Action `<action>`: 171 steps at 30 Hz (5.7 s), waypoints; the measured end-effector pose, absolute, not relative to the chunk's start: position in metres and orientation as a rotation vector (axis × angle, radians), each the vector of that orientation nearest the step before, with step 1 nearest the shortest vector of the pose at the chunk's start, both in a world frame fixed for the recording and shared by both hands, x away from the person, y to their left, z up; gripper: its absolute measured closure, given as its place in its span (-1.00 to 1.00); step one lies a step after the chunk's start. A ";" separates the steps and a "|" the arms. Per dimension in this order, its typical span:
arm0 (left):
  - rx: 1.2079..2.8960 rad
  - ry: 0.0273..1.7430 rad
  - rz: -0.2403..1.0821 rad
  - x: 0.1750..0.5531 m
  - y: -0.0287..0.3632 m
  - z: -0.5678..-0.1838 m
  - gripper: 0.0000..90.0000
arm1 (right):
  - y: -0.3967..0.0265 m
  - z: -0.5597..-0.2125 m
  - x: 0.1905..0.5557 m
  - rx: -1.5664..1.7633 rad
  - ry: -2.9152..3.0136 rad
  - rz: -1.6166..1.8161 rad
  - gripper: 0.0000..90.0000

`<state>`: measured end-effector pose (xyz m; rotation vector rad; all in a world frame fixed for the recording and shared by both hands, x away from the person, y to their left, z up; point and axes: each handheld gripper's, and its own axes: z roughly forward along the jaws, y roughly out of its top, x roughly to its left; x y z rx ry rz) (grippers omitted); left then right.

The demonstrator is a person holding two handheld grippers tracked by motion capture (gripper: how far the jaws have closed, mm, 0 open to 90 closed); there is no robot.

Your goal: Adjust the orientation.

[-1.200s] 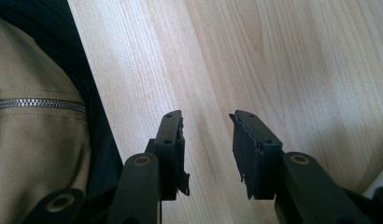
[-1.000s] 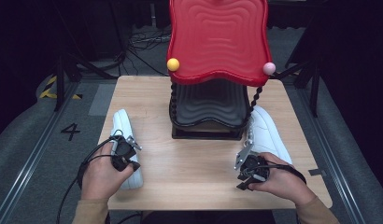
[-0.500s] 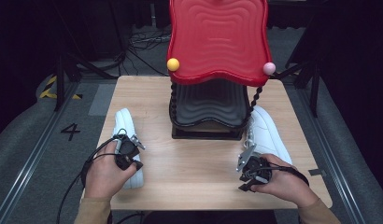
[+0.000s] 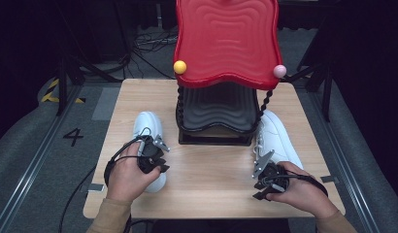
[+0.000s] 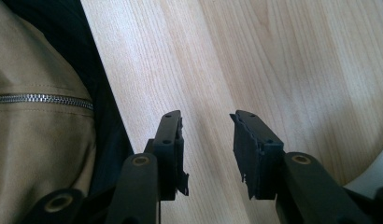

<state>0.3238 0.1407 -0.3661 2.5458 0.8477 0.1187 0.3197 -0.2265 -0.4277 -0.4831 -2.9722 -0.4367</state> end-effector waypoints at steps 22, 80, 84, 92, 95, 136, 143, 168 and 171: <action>2.660 0.927 -0.066 0.339 0.122 -0.400 0.00 | -0.227 -0.431 0.320 -0.487 -2.972 -0.426 0.37; 2.731 0.751 -0.223 0.353 0.126 -0.320 0.56 | -0.239 -0.431 0.322 -0.541 -2.955 -0.457 0.32; 2.721 0.753 -0.189 0.354 0.129 -0.299 0.55 | -0.239 -0.430 0.321 -0.538 -2.952 -0.464 0.32; 2.711 0.746 -0.138 0.354 0.133 -0.272 0.55 | -0.240 -0.431 0.321 -0.531 -2.951 -0.464 0.32; 2.706 0.738 -0.115 0.355 0.134 -0.259 0.55 | -0.241 -0.430 0.320 -0.542 -2.944 -0.463 0.32; 2.712 0.563 0.278 0.379 0.098 -0.108 0.53 | -0.252 -0.430 0.316 -0.562 -2.936 -0.484 0.31; 2.700 0.519 0.314 0.389 0.077 -0.088 0.53 | -0.252 -0.429 0.318 -0.545 -2.924 -0.503 0.31; 2.684 0.343 0.364 0.455 0.012 -0.079 0.53 | -0.269 -0.432 0.312 -0.598 -2.897 -0.513 0.31; 2.678 0.335 0.359 0.463 0.008 -0.081 0.52 | -0.270 -0.433 0.312 -0.606 -2.896 -0.509 0.31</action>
